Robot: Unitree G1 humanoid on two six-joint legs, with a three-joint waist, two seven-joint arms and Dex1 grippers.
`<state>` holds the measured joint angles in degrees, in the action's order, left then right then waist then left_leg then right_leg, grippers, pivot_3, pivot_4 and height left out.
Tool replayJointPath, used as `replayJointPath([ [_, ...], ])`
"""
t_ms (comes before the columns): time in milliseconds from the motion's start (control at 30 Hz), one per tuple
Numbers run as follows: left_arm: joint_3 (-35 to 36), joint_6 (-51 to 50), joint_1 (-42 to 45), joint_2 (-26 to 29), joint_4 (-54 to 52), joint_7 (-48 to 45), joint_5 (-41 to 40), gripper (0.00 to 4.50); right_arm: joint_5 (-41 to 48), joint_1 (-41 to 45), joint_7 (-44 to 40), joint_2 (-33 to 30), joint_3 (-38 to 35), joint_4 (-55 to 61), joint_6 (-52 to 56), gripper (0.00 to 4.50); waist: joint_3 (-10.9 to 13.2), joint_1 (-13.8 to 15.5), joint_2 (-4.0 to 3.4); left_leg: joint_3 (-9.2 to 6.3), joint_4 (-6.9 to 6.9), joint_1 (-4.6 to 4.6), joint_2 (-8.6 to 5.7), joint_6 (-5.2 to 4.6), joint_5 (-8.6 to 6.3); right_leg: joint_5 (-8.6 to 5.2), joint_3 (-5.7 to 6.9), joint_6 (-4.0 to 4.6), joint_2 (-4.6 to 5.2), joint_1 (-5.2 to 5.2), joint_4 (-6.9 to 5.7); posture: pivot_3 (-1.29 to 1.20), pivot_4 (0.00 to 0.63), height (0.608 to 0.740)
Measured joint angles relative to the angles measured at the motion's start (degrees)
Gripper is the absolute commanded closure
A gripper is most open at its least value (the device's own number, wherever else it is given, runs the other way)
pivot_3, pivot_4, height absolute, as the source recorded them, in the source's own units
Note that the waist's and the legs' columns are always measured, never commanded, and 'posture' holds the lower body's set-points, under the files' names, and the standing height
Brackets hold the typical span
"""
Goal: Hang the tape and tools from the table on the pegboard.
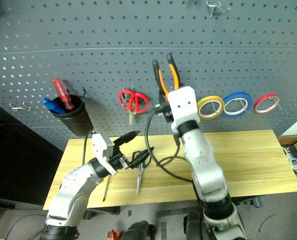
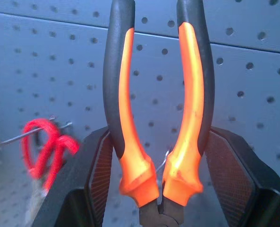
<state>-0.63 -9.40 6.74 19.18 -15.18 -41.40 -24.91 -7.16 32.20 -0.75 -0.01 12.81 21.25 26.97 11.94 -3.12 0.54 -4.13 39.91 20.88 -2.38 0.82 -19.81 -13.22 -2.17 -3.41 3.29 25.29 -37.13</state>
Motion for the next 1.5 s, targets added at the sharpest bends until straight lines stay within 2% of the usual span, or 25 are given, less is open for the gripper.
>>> replayJointPath([
  [200,0.1,-3.9,4.1,-1.5,-0.4,3.6,-1.7,0.0,-0.1,6.6,-0.2,0.1,-1.2,-13.0,-11.5,1.85,0.0,-0.1,0.0,0.02,-0.06,0.0,0.04,0.0,0.0,0.0,-0.01,0.0,-0.03,0.04,-0.01,0.04,0.19,0.74],
  [500,-0.2,-3.4,8.1,-1.8,-0.3,5.1,-0.3,0.0,-0.6,14.1,0.4,-1.8,-4.8,-32.6,-27.7,1.85,0.0,0.3,0.0,0.02,-0.06,0.0,0.02,0.0,0.0,0.0,-0.01,0.0,-0.03,0.04,-0.01,0.1,0.193,0.74],
  [733,-0.2,-2.7,8.7,-1.8,-0.3,5.8,0.4,0.0,-1.3,14.0,2.0,-3.3,-4.9,-41.8,-37.8,1.85,0.0,0.8,0.0,0.03,0.0,-0.02,0.03,0.03,0.03,0.0,-0.03,0.01,-0.03,0.04,-0.1,0.11,0.189,0.74],
  [900,-0.1,-2.5,8.7,-1.6,0.2,5.8,1.0,0.0,-1.4,10.6,2.9,-3.1,-5.0,-43.5,-38.6,1.85,0.0,1.4,0.0,0.02,0.02,-0.02,0.03,0.06,0.04,0.01,-0.03,0.01,-0.03,0.04,-0.14,0.09,0.185,0.74],
  [1033,0.0,-2.6,8.5,-1.5,1.7,6.1,2.1,0.0,-0.8,8.4,2.9,-2.9,-5.3,-40.4,-37.2,1.85,0.0,1.4,0.01,0.02,0.0,-0.02,0.03,0.06,0.04,0.0,-0.03,0.01,-0.03,0.04,-0.1,0.08,0.183,0.74],
  [1067,-0.1,-2.9,8.4,-1.5,2.1,6.5,2.6,0.0,-0.7,7.6,2.7,-2.8,-5.3,-38.9,-36.3,1.13,0.0,1.4,0.01,0.0,-0.01,-0.02,0.04,0.06,0.04,0.0,-0.02,0.01,-0.04,0.04,-0.09,0.08,0.183,0.74],
  [1200,-0.5,-8.3,7.3,-0.6,4.0,9.2,4.5,0.0,-0.2,2.0,0.6,-3.6,-5.5,-30.7,-30.0,0.02,0.0,1.4,0.01,0.0,-0.03,0.0,0.02,0.05,0.04,0.0,-0.02,0.01,-0.03,0.04,-0.06,0.05,0.184,0.74],
  [1300,-1.9,-12.0,6.9,0.0,4.5,10.3,6.0,0.0,0.5,-1.9,-2.4,-5.0,-5.5,-22.5,-22.8,0.02,0.0,1.5,0.01,-0.03,-0.03,0.02,0.02,0.05,0.03,0.0,-0.01,0.01,-0.03,0.04,-0.06,0.04,0.188,0.74],
  [1400,-3.8,-15.3,5.5,1.7,4.4,9.9,6.9,0.0,3.1,-9.8,-8.6,-9.6,-5.0,-8.2,-11.2,0.02,0.0,1.7,0.02,-0.09,-0.08,0.04,0.02,0.04,0.02,0.0,0.02,0.01,-0.03,0.02,0.03,0.03,0.191,0.74],
  [1500,-5.8,-18.9,4.7,2.8,4.3,9.6,7.7,0.0,8.9,-16.0,-14.6,-13.4,-5.3,2.6,1.3,0.02,0.0,1.6,0.02,-0.09,-0.07,0.06,0.03,0.03,0.02,0.0,0.01,0.01,-0.03,0.01,0.02,0.01,0.197,0.74],
])
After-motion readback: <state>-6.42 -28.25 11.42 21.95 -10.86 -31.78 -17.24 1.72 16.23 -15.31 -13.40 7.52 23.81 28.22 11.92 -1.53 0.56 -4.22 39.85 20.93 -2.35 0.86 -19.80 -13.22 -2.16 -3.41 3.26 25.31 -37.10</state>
